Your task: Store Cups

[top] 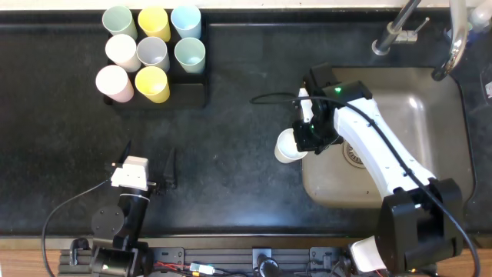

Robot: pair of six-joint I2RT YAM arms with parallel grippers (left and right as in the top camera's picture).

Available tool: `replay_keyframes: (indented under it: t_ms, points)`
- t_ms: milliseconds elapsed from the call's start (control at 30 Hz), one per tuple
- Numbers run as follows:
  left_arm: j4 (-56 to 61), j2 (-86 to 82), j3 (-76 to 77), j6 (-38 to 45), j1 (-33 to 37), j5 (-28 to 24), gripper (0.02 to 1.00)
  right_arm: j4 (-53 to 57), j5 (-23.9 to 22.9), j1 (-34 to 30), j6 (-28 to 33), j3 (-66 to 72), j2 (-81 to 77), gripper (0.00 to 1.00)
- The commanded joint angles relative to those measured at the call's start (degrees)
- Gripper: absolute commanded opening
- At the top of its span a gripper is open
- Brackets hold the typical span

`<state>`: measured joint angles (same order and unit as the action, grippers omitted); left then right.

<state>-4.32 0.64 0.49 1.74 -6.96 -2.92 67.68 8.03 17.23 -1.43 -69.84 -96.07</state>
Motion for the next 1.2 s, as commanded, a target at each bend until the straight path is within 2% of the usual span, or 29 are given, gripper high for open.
replay_keyframes:
  t_ms: [33,267,400,567,767,900,1200]
  points:
    - [-0.1,-0.5,0.0,1.1,0.6,-0.9,1.000,0.0,0.8,0.8,0.0,-3.6,3.9,0.045]
    - [-0.1,-0.5,0.0,1.1,0.6,-0.9,1.000,3.6,1.6,3.2,-4.5,-27.6,4.6,0.040]
    - [-0.1,-0.5,0.0,1.1,0.6,-0.9,1.000,6.9,1.6,9.2,-6.2,-46.6,-3.2,0.040]
    - [-0.1,-0.5,0.0,1.1,0.6,-0.9,1.000,9.0,1.4,15.6,-6.5,-60.8,-14.4,0.040]
    - [-0.1,-0.5,0.0,1.1,0.6,-0.9,1.000,8.4,1.1,19.2,-9.6,-64.2,-24.2,0.042]
    - [-0.1,-0.5,0.0,1.1,0.6,-0.9,1.000,8.4,-1.8,21.1,-10.4,-64.2,-29.4,0.045]
    - [-0.1,-0.5,0.0,1.1,0.6,-0.9,1.000,7.2,-5.0,23.0,-13.7,-64.2,-33.7,0.042]
